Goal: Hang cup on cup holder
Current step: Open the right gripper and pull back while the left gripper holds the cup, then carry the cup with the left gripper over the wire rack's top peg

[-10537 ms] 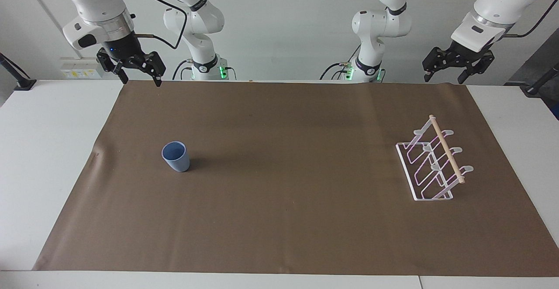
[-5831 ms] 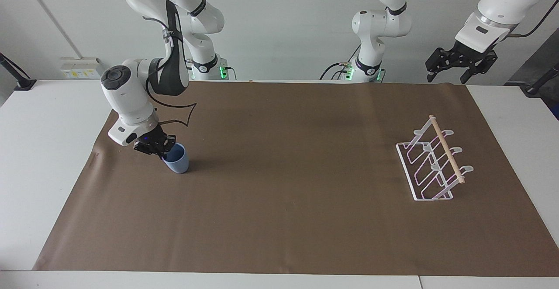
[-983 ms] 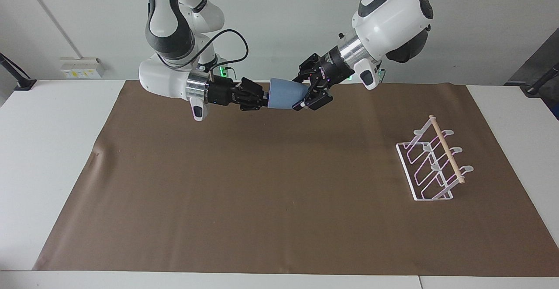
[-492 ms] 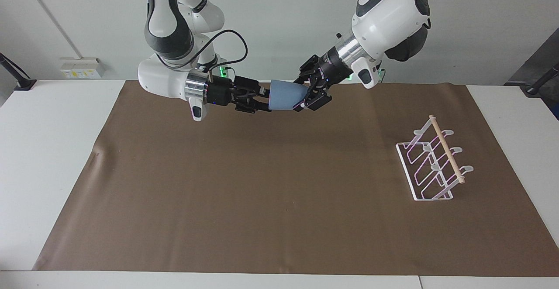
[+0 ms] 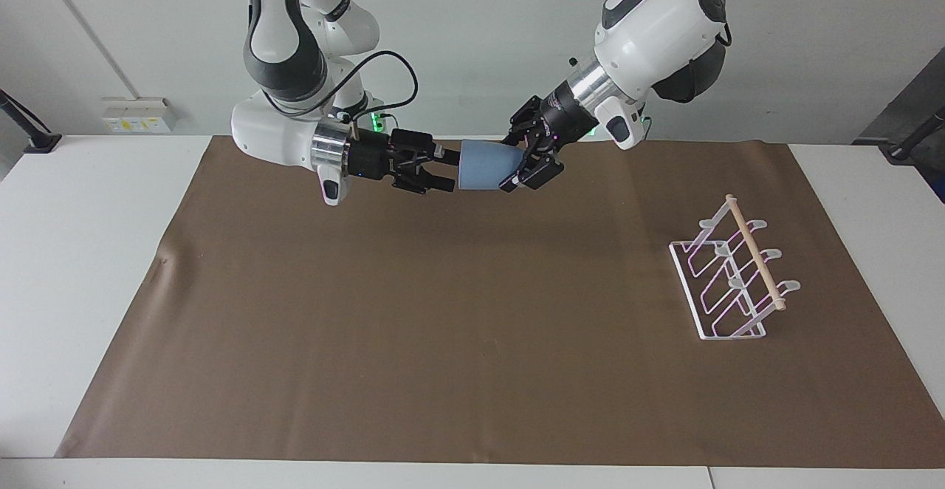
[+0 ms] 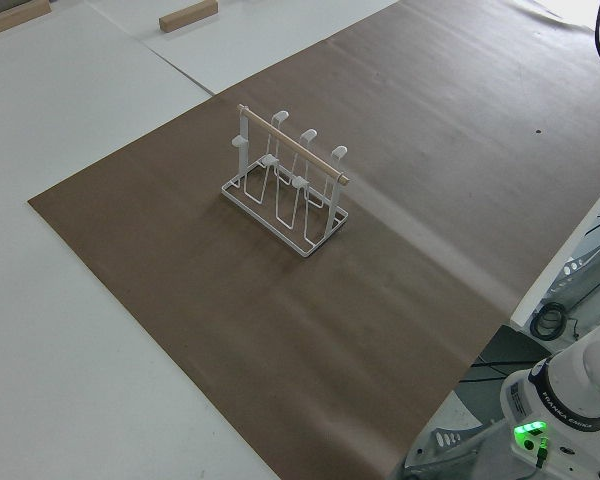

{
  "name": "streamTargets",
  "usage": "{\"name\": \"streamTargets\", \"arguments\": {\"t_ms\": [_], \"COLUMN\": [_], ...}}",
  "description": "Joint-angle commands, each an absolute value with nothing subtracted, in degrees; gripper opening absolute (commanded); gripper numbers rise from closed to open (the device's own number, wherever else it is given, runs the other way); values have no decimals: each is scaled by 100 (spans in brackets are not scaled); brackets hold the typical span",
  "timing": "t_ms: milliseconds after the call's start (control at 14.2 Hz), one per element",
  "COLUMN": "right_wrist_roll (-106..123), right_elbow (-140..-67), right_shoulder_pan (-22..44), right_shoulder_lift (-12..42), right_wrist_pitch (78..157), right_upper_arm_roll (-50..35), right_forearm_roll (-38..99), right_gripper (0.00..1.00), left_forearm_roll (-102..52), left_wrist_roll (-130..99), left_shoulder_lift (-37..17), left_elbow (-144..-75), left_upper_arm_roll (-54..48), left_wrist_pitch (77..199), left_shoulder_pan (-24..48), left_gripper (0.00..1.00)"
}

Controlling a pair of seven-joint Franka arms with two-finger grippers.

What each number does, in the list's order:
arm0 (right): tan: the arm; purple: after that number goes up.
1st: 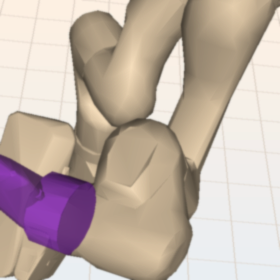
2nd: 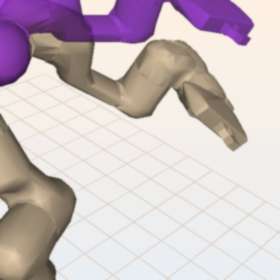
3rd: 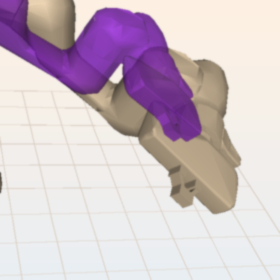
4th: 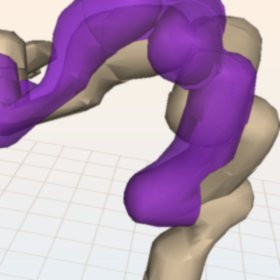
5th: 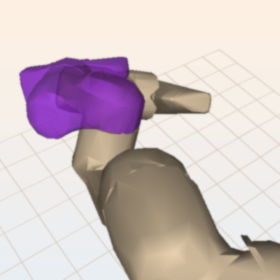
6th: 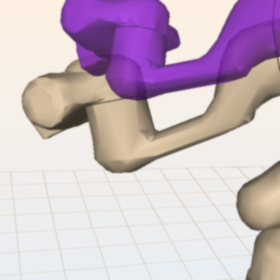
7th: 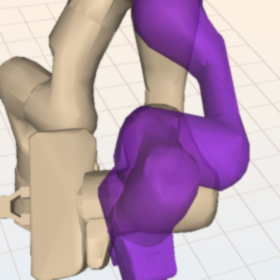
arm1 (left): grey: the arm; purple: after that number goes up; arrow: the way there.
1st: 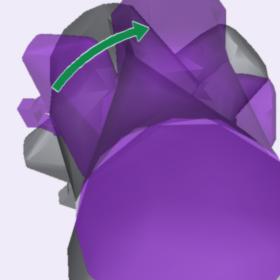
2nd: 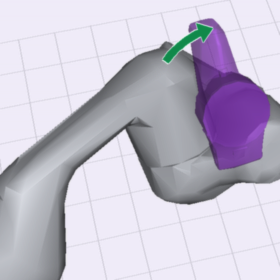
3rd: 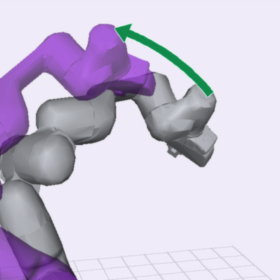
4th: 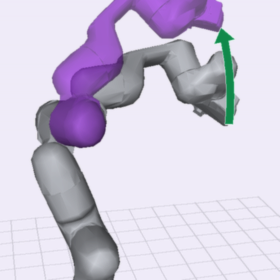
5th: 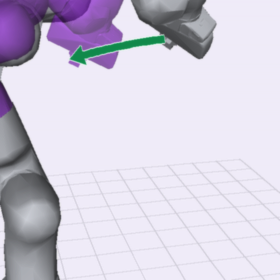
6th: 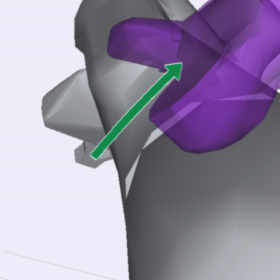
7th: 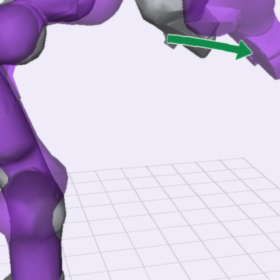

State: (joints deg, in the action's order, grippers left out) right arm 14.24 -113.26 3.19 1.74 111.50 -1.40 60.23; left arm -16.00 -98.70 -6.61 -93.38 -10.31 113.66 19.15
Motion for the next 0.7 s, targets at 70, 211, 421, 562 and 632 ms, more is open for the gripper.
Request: {"name": "streamTargets", "arguments": {"t_ms": [70, 211, 421, 562, 632], "right_wrist_roll": [1318, 1310, 1257, 1091, 846], "right_elbow": [-11040, -11039, -11004, -10847, -10802], "right_shoulder_pan": [167, 228, 237, 237, 237], "right_shoulder_lift": [149, 132, 141, 141, 132], "right_wrist_pitch": [11485, 11890, 12120, 12077, 12033], "right_upper_arm_roll": [-176, -184, -176, -185, -193], "right_forearm_roll": [4181, 3169, 1946, 981, 514], "right_gripper": [100, 100, 100, 100, 100], "left_forearm_roll": [-611, -160, 157, 246, 359], "left_wrist_roll": [-9413, -9160, -8186, -7605, -7376], "left_shoulder_lift": [8, 53, 44, 9, -17], "left_elbow": [-10562, -10748, -10793, -10837, -10828], "left_upper_arm_roll": [-984, -967, -958, -958, -958], "left_wrist_pitch": [11854, 12041, 12023, 12041, 12067], "left_shoulder_pan": [1898, 1837, 1469, 1214, 1091], "left_gripper": [0, 0, 0, 0, 0]}}
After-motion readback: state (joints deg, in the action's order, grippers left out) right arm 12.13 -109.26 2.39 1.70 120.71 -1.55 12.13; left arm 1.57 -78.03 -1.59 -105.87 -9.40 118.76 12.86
